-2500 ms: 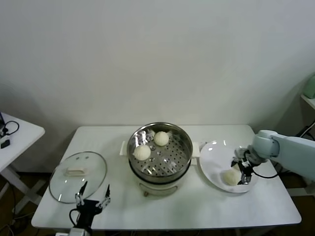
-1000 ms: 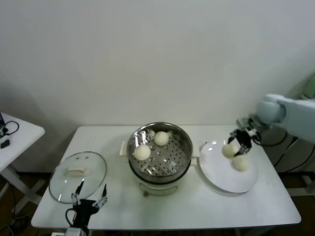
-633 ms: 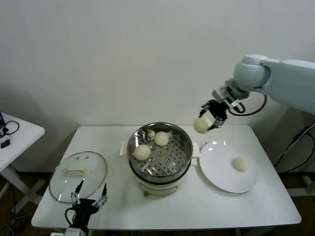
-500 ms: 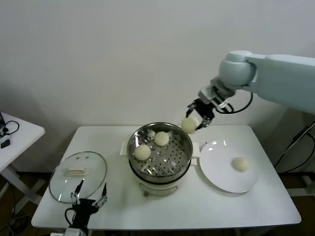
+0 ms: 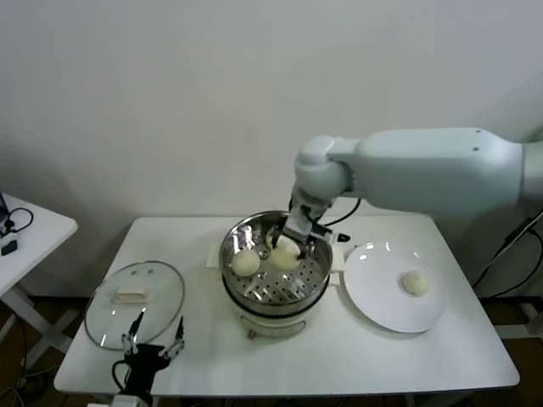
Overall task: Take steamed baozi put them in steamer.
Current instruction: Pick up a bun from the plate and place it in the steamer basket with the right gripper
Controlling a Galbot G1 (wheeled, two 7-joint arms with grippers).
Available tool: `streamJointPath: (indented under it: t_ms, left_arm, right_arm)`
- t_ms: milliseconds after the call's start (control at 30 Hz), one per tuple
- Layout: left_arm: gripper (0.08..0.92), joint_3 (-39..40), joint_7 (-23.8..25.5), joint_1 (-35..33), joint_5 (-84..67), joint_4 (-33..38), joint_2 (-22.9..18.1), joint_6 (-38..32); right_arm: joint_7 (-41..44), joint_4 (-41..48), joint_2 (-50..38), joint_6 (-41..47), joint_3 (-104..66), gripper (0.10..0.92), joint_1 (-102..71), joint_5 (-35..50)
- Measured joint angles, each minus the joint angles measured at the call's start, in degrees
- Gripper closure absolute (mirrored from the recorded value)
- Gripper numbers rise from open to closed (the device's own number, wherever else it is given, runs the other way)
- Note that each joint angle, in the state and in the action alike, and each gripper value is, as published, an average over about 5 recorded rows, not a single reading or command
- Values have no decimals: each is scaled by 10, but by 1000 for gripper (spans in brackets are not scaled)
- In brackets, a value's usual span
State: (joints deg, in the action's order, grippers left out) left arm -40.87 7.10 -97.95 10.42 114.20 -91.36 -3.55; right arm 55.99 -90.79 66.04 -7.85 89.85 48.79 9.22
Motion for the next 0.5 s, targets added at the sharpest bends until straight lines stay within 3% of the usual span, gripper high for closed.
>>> streamJointPath:
  t_ms: [500]
  left_arm:
    - [177,-1,-1,1,0,-7,0,-3]
  right_arm:
    - [3,37,62,-37,0,412,-74,-63]
